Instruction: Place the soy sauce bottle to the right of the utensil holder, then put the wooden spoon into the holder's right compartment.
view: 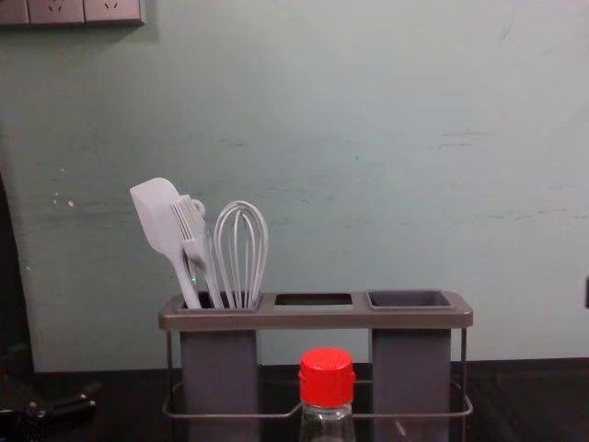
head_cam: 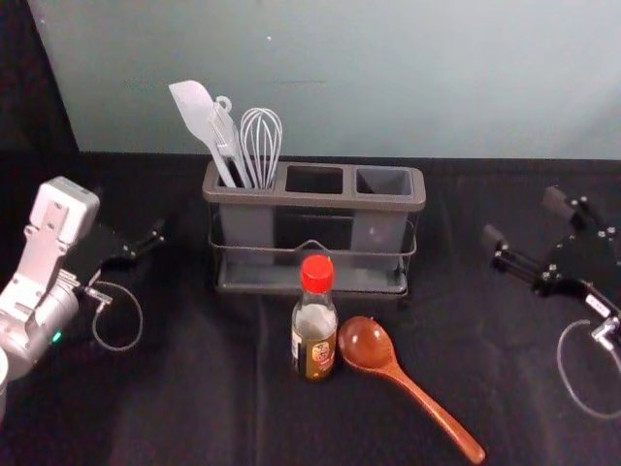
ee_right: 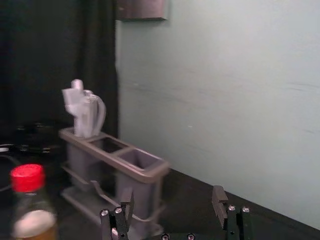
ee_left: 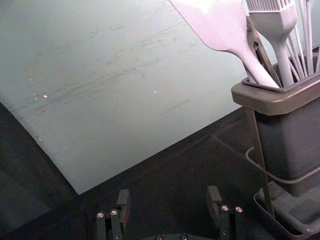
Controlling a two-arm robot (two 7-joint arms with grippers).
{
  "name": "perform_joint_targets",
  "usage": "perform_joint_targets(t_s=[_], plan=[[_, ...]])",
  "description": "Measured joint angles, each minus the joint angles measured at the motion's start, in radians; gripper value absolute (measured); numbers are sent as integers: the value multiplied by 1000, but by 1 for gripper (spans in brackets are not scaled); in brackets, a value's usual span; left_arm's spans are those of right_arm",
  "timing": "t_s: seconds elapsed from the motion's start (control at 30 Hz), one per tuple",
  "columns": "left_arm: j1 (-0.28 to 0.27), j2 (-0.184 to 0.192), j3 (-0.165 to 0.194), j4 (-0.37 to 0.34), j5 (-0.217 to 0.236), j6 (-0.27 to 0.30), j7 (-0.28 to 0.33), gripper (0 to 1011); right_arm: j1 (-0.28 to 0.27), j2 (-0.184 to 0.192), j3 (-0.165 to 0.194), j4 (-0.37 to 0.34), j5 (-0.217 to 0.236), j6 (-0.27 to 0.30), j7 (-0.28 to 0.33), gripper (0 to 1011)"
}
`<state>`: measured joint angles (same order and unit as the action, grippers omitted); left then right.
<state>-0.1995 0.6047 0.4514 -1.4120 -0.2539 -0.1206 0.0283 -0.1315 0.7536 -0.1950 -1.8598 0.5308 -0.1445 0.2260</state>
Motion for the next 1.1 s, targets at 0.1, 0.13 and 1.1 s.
perform_joint_targets(t_s=[0.1, 0.13, 1.1], plan=[[0, 0, 0, 0, 0, 0, 0, 1005, -7, 11, 0, -22, 15, 15, 31, 1003], [0, 0, 0, 0, 0, 0, 0, 1005, -11, 18, 0, -36, 26, 25, 54, 1003], [0, 0, 0, 0, 0, 0, 0, 1005, 187, -85, -214, 53, 51, 174, 357, 1003]])
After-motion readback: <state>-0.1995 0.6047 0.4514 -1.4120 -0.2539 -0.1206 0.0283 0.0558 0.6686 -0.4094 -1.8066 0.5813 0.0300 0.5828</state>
